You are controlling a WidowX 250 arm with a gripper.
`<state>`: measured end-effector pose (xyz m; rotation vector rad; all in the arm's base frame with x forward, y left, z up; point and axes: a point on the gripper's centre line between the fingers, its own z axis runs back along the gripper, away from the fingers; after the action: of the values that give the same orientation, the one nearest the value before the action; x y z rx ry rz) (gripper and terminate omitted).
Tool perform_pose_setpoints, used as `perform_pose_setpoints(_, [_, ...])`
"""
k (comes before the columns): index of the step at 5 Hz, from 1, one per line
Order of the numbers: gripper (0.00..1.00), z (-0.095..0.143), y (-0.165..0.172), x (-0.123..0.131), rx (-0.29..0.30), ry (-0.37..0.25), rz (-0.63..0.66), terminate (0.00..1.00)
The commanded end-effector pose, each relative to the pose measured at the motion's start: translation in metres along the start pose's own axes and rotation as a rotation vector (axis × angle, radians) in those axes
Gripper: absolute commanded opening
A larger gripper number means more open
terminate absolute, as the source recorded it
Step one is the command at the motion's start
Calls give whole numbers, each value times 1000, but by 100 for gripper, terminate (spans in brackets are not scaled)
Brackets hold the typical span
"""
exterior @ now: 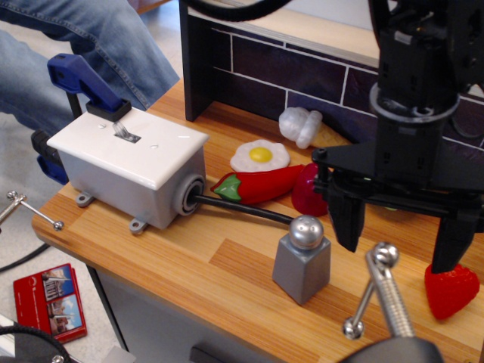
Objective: Move light switch to the right
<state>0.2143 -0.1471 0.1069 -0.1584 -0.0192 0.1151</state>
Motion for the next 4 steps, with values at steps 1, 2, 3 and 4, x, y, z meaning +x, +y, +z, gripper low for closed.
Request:
perform_pose_setpoints(1, [100,0,0,0,0,0,0,0])
perform_pose_setpoints(2, [100,28,20,9,-48,-25,0,0])
perform_pose_setpoints(3, [100,62,62,27,-139,5,9,0])
perform_pose_setpoints(4, [100,77,92,34,-144,-36,-2,0])
